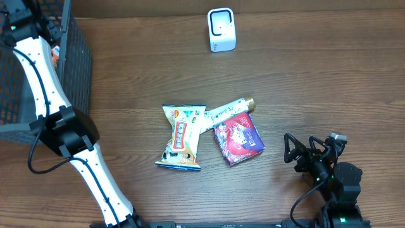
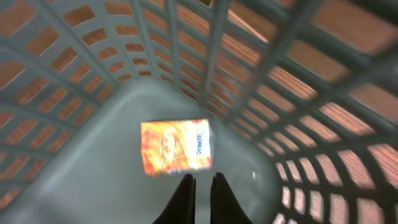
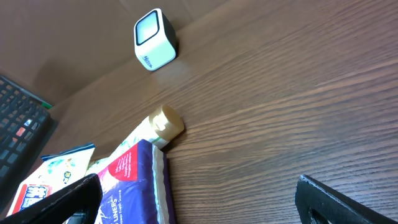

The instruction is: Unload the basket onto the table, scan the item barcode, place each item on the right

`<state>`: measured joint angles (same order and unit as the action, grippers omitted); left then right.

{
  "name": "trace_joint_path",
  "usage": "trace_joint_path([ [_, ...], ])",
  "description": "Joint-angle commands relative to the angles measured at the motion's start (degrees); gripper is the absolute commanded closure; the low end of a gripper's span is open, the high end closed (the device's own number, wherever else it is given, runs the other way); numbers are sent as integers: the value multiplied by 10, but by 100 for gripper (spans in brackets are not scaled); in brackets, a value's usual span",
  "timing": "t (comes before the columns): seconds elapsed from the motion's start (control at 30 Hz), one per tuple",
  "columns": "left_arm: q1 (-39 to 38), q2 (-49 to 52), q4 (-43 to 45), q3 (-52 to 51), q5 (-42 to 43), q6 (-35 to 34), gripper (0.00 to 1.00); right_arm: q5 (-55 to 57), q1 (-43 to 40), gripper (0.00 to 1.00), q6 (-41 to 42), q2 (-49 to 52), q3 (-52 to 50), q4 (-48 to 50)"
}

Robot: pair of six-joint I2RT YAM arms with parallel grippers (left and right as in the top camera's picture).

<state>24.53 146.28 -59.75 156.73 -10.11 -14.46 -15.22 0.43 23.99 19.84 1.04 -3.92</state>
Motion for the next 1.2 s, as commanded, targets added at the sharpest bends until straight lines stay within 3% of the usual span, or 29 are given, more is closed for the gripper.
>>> trace_joint_path([
  [0.0, 24, -30, -54, 15, -4, -23, 96, -3, 2, 0, 0, -1, -6, 4],
  [0.23, 48, -30, -235, 15, -3, -90, 96, 2, 2, 0, 0, -1, -6, 4],
  [0.5, 46, -32, -371, 16, -3, -148, 96, 1, 2, 0, 0, -1, -6, 4],
  [0.73, 44, -58, -371, 15, 87, -113, 96, 1, 2, 0, 0, -1, -6, 4],
  [1.17, 43, -265, -354, 16, 41, -113, 95, 1, 2, 0, 0, -1, -6, 4],
])
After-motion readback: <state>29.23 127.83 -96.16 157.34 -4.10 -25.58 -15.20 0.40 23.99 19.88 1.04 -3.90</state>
